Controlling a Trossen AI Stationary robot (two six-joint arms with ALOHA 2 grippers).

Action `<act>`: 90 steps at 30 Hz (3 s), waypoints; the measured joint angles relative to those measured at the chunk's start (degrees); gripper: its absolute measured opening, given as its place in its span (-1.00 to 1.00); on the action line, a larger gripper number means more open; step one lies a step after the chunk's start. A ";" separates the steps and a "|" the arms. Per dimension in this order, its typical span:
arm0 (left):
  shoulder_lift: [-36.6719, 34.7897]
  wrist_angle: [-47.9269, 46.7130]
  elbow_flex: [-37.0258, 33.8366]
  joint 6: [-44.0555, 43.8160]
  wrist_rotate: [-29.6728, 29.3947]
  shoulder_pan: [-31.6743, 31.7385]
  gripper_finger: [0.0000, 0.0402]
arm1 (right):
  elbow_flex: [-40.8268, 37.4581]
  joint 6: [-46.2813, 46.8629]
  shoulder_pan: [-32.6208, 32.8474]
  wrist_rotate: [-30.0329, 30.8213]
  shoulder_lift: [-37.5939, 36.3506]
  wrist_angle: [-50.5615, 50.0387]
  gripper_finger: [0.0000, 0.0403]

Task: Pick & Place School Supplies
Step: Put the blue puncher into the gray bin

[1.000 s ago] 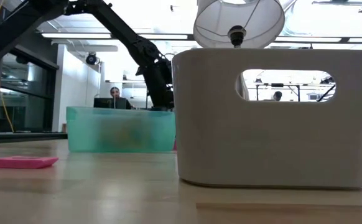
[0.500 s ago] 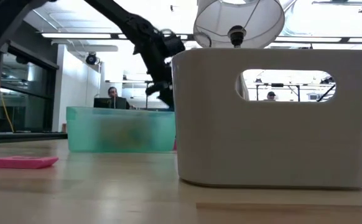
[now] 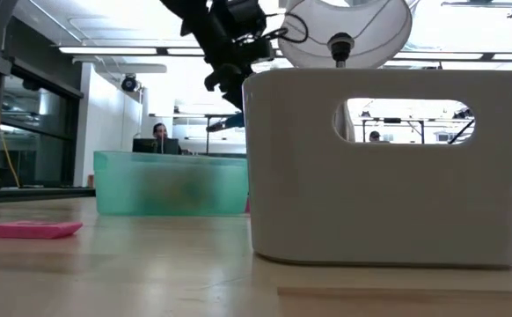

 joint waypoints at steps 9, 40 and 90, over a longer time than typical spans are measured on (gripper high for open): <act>-0.24 -2.89 0.02 -1.42 -3.43 -5.77 -0.85 | 0.00 -0.04 2.23 0.42 0.00 2.43 -0.29; -0.24 -6.17 0.02 -3.21 -3.59 -17.30 -0.85 | 0.00 -0.55 3.10 1.95 -0.02 3.35 -0.29; 10.51 24.30 0.03 1.92 7.99 -32.88 -0.85 | -0.02 -13.42 19.85 7.98 -0.79 15.84 -0.29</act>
